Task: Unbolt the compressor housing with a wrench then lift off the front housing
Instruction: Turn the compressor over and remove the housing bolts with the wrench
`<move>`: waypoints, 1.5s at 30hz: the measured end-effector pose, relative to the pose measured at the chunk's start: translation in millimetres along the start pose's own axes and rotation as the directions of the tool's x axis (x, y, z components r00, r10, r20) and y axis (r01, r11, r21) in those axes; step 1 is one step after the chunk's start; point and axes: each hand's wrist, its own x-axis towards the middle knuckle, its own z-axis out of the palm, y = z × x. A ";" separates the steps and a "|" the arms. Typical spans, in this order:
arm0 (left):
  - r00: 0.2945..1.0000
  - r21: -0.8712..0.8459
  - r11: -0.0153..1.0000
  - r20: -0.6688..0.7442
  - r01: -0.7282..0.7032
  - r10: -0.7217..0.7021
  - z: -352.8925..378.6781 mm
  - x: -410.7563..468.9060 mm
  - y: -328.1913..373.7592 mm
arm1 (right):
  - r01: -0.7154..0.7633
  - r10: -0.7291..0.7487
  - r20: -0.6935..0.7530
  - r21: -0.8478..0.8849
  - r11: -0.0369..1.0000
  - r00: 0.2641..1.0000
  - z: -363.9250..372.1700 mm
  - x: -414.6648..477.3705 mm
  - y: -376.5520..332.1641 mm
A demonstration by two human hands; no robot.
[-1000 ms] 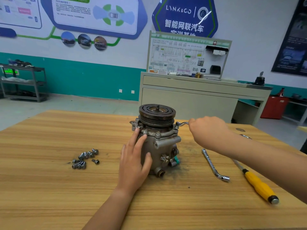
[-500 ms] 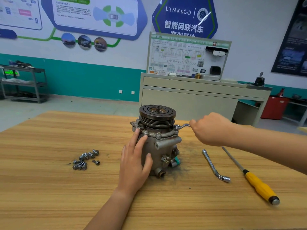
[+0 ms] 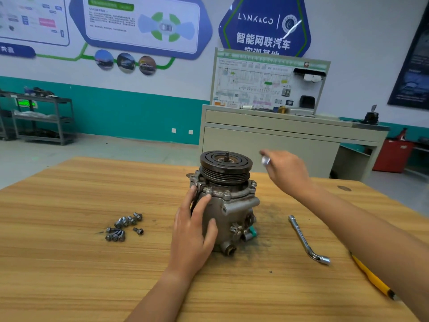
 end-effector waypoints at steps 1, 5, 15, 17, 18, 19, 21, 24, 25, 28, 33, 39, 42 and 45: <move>1.000 0.000 1.000 -0.003 -0.001 0.001 0.4 -0.1 -0.2 | -0.099 0.102 -0.035 0.057 0.993 0.994 -7.7 -4.2 -2.9; 1.000 -0.004 1.000 -0.014 -0.001 0.001 0.8 -0.2 -1.0 | -0.048 0.058 0.069 -0.141 0.989 0.996 -30.0 -23.3 -13.5; 1.000 0.003 1.000 0.000 0.004 -0.004 -2.0 -1.5 1.9 | 0.046 0.165 0.435 -0.434 0.900 0.885 -48.9 -43.7 -39.5; 1.000 0.018 1.000 -0.004 0.002 -0.001 -2.2 -1.8 2.1 | 0.094 0.150 0.477 -0.450 0.888 0.866 -49.0 -39.4 -43.9; 1.000 0.021 1.000 -0.005 0.006 -0.006 -2.2 -1.8 2.6 | 0.133 0.134 0.497 -0.466 0.875 0.857 -49.8 -37.4 -45.5; 1.000 0.023 1.000 -0.004 0.012 -0.012 -2.0 -1.5 3.2 | 0.176 0.114 0.517 -0.480 0.859 0.849 -50.4 -36.2 -46.3; 1.000 0.028 0.999 -0.007 0.016 -0.016 -2.1 -1.9 3.0 | 0.245 0.085 0.541 -0.508 0.826 0.837 -48.9 -36.0 -44.3; 1.000 0.031 0.999 -0.017 0.005 -0.005 -3.2 -1.7 1.4 | 0.297 0.046 0.542 -0.528 0.796 0.839 -43.3 -38.3 -34.8; 1.000 0.032 0.999 -0.025 0.000 0.001 -3.0 -1.4 1.0 | 0.310 0.034 0.544 -0.526 0.792 0.838 -42.1 -38.0 -30.3; 0.999 0.030 1.000 -0.034 0.004 -0.003 -1.0 -0.8 1.7 | 0.348 -0.002 0.554 -0.521 0.779 0.833 -43.2 -30.1 -14.6; 0.999 -0.026 0.999 -0.026 0.036 -0.037 4.2 0.5 2.0 | 0.293 -0.004 0.513 -0.485 0.824 0.859 -15.8 -3.1 -3.9; 0.999 -0.093 0.995 0.010 0.041 -0.040 2.1 -0.8 0.3 | 0.279 -0.140 0.363 -0.366 0.888 0.921 17.6 9.1 6.2; 0.999 -0.104 0.994 0.007 0.036 -0.035 2.1 -0.5 0.3 | -0.035 0.065 0.153 -0.187 0.982 0.986 6.9 -1.7 9.0; 1.000 -0.109 0.994 -0.001 0.029 -0.029 2.7 0.1 0.4 | -0.281 0.279 0.115 -0.004 0.960 0.953 -13.6 -15.0 6.4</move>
